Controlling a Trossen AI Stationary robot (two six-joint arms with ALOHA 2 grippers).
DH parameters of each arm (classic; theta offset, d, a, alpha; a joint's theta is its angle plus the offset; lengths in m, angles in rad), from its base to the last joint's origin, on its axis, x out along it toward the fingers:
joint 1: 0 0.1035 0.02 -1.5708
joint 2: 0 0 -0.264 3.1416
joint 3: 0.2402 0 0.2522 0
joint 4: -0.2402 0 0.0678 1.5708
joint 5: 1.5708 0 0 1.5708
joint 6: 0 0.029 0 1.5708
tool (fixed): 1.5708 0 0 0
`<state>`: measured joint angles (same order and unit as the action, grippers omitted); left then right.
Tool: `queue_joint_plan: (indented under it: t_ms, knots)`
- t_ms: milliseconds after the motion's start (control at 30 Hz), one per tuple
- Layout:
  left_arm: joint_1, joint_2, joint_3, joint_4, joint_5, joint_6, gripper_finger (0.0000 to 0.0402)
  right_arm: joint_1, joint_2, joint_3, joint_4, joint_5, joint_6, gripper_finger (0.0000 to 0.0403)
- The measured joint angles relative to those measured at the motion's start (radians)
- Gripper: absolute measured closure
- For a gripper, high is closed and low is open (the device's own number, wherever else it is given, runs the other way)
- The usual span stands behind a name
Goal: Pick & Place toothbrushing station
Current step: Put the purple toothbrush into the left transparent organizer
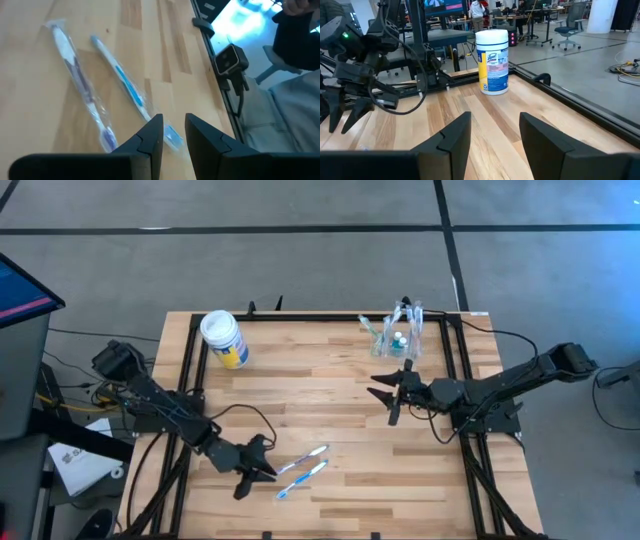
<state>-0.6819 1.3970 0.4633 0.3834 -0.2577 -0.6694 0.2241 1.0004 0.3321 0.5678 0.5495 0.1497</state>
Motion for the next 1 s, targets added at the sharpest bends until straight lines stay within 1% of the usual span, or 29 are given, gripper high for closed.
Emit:
queue_joint_plan:
  t_ms: [133,467,633,833,1000]
  knots:
    - [-0.022,0.007,0.0,0.0,-0.003,-0.022,0.0325,0.0,0.0,0.0,0.0,0.0,0.0,0.0249]
    - [-0.022,0.007,-0.001,-0.01,-0.024,-0.024,0.0325,0.007,0.001,0.0,-0.009,0.0,-0.001,0.0261]
    - [-0.022,0.007,-0.002,-0.084,-0.024,-0.039,0.0325,0.006,0.001,0.0,-0.013,0.0,-0.001,0.0266]
    - [-0.023,0.007,-0.002,-0.109,-0.023,-0.099,0.0325,0.006,0.001,0.0,-0.014,0.0,-0.001,0.0269]
    - [-0.026,0.011,-0.002,-0.129,-0.019,-0.124,0.0307,0.006,0.001,0.0,-0.014,0.0,-0.001,0.0269]
